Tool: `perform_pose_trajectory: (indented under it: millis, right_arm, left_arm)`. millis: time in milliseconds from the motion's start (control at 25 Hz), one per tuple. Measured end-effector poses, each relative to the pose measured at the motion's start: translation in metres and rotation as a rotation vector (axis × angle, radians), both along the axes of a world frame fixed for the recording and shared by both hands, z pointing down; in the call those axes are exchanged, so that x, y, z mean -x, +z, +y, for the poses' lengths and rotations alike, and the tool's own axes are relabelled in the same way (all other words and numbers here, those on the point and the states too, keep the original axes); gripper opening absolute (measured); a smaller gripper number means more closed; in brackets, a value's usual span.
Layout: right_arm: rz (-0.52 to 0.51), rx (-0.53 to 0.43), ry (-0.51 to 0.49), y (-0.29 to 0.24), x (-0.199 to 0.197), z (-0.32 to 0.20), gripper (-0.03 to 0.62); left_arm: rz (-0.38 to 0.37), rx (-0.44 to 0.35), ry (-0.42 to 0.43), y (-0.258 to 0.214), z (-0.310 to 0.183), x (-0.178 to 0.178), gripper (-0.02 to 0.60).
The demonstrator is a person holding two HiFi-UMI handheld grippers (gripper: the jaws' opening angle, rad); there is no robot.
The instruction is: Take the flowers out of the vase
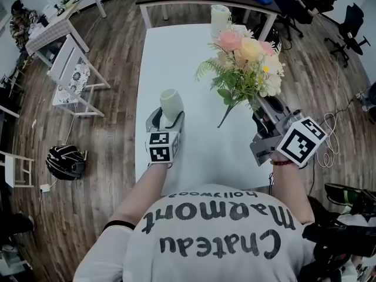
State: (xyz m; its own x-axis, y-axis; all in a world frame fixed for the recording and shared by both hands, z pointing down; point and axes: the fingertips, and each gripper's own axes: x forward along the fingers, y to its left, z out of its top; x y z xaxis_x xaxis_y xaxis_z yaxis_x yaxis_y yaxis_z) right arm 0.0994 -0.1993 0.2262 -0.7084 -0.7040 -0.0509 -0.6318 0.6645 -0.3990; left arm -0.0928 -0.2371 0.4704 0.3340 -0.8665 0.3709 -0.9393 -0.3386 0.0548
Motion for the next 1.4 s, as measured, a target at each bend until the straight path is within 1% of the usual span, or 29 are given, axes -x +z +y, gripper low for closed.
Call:
perform_pose_trajectory:
  millis: [240,440,640,880,1080,1400]
  right_arm:
    - [0.009,0.051,0.011,0.024,-0.006,-0.001,0.035]
    - [0.046,0.074,0.028,0.037,-0.008,-0.001,0.035]
    - [0.045,0.105,0.052,0.048,-0.018,-0.001,0.035]
    - [0.049,0.109,0.048,0.050,-0.007,-0.004,0.035]
    - [0.056,0.111,0.045,0.049,-0.006,-0.004,0.035]
    - [0.063,0.118,0.041,0.051,-0.006,-0.004,0.035]
  left_arm:
    - [-0.003,-0.007,0.002,-0.001,-0.002,-0.002,0.313]
    - [-0.004,-0.007,0.009,-0.001,-0.002,0.004,0.312]
    - [-0.002,-0.009,0.015,-0.002,-0.002,0.000,0.312]
    - [0.006,-0.017,0.018,-0.001,-0.004,0.008,0.314]
    - [-0.030,-0.031,0.039,0.000,-0.003,0.006,0.314]
    - [-0.007,-0.016,0.044,-0.001,0.001,0.006,0.319]
